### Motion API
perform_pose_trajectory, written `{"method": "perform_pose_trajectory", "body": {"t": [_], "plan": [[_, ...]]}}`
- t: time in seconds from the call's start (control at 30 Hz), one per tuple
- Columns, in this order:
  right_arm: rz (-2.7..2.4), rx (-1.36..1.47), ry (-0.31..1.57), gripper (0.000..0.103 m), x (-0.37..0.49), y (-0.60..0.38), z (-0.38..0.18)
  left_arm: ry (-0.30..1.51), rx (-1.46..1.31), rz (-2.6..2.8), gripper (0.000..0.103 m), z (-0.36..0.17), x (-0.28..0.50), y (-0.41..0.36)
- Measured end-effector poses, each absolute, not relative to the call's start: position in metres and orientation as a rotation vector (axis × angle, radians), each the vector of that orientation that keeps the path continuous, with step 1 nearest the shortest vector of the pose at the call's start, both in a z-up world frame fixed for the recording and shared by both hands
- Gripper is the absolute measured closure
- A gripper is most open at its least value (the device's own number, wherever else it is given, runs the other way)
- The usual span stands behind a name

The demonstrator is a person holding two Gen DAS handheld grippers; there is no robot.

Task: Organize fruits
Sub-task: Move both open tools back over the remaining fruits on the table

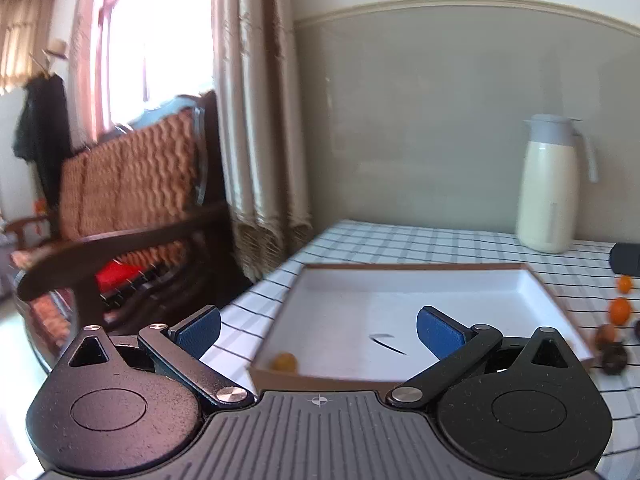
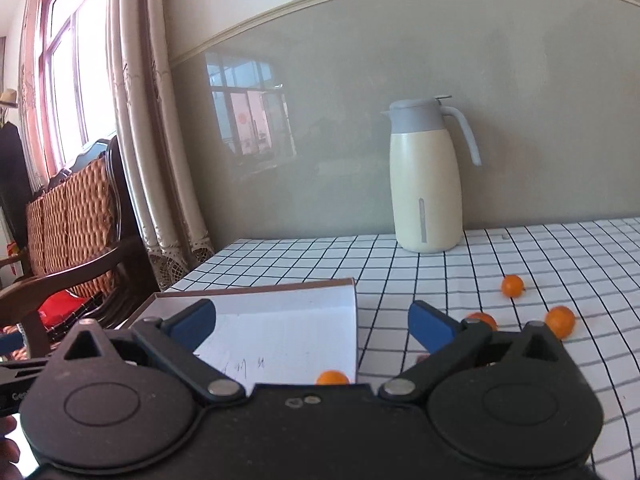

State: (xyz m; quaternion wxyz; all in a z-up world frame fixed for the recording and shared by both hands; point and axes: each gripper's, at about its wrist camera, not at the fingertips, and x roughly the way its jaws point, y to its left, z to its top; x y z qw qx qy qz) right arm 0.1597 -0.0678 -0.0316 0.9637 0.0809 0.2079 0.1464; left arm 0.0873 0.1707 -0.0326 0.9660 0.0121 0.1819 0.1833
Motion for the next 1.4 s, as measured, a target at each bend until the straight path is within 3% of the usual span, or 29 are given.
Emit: {"method": "perform_pose_trajectory", "body": {"t": [0.73,1.03,1.17,1.4], "plan": [[0.064,0.141,0.503,0.006,0.084,-0.184,-0.051,0.453,0.072,0.058,0.0,-0.049,0.054,0.039],[0.03,0.163,0.53,0.015,0.08,-0.201,-0.058,0.485,0.065,-0.021,0.0,-0.058,0.058,0.009],[0.019,0.17,0.542,0.025,0.08,-0.207,-0.062,0.499,0.075,-0.035,0.0,-0.062,0.06,0.001],[-0.001,0.17,0.559,0.026,0.08,-0.214,-0.065,0.515,0.077,-0.06,0.0,-0.068,0.066,-0.014]]}}
